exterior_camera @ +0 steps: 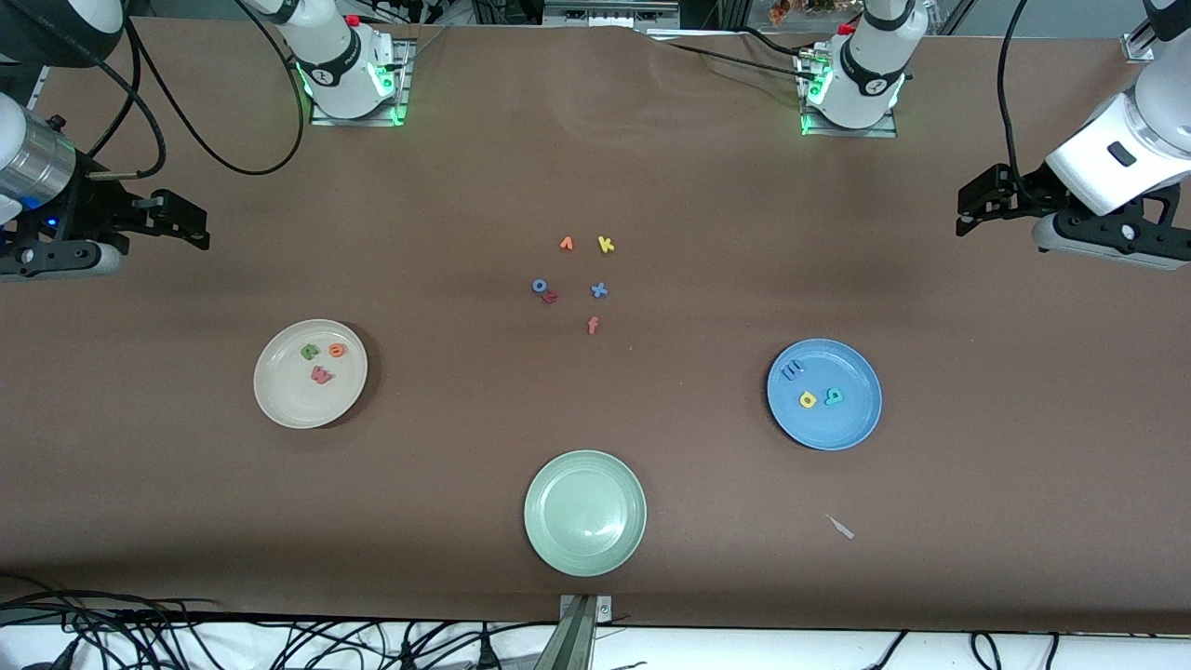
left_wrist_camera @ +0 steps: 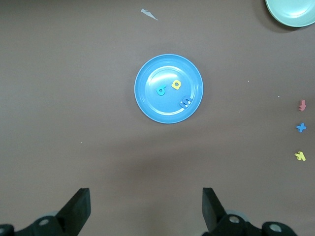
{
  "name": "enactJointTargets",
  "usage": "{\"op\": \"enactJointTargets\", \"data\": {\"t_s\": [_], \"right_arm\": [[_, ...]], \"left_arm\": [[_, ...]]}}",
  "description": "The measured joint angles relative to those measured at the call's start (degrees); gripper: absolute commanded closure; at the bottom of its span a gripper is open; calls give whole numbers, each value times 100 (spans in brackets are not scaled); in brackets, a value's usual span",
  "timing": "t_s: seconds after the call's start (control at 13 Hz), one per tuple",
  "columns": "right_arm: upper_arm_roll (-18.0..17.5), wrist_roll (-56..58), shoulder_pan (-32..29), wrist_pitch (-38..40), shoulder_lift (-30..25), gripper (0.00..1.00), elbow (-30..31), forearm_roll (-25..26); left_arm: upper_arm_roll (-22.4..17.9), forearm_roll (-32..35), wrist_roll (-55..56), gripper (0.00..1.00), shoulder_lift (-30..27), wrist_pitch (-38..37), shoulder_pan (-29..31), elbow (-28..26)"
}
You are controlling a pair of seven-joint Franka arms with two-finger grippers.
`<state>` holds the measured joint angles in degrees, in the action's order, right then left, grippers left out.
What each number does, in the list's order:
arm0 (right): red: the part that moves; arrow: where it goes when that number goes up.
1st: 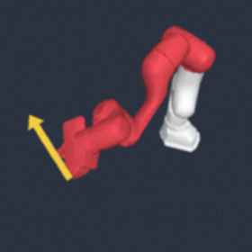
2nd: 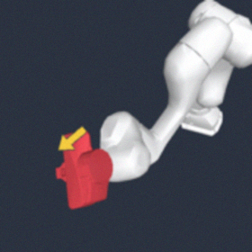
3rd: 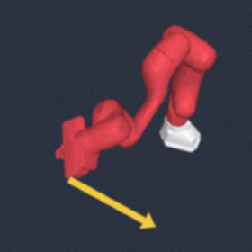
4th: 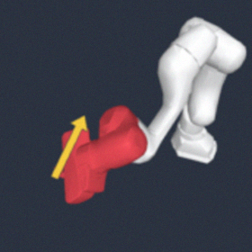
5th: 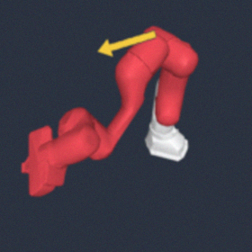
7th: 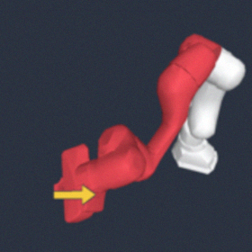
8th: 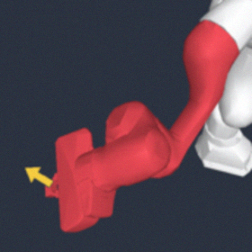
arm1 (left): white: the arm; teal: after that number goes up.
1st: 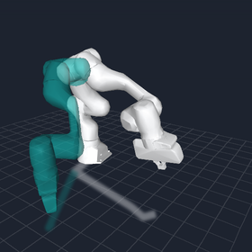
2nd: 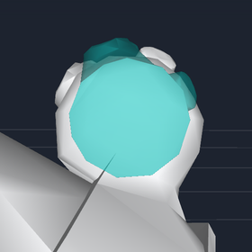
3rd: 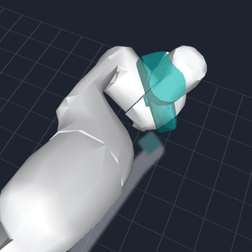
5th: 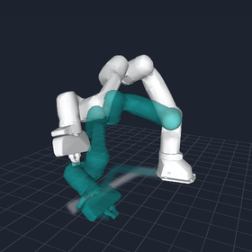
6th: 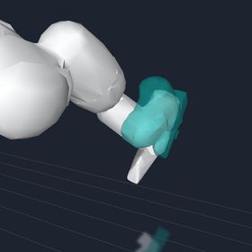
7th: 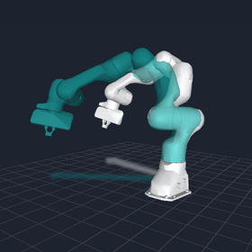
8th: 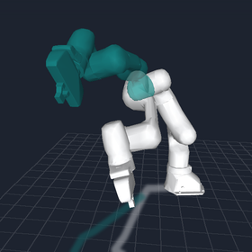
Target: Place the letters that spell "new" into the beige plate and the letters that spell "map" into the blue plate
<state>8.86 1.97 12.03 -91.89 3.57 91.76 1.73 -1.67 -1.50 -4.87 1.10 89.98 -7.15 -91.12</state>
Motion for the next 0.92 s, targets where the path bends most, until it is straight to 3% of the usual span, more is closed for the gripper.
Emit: {"op": "enactJointTargets", "data": {"t_s": [0.92], "right_arm": [[-15,0,81,-17,206,0,-113,-56]], "left_arm": [[12,0,15,0,21,0,-12,4]]}}
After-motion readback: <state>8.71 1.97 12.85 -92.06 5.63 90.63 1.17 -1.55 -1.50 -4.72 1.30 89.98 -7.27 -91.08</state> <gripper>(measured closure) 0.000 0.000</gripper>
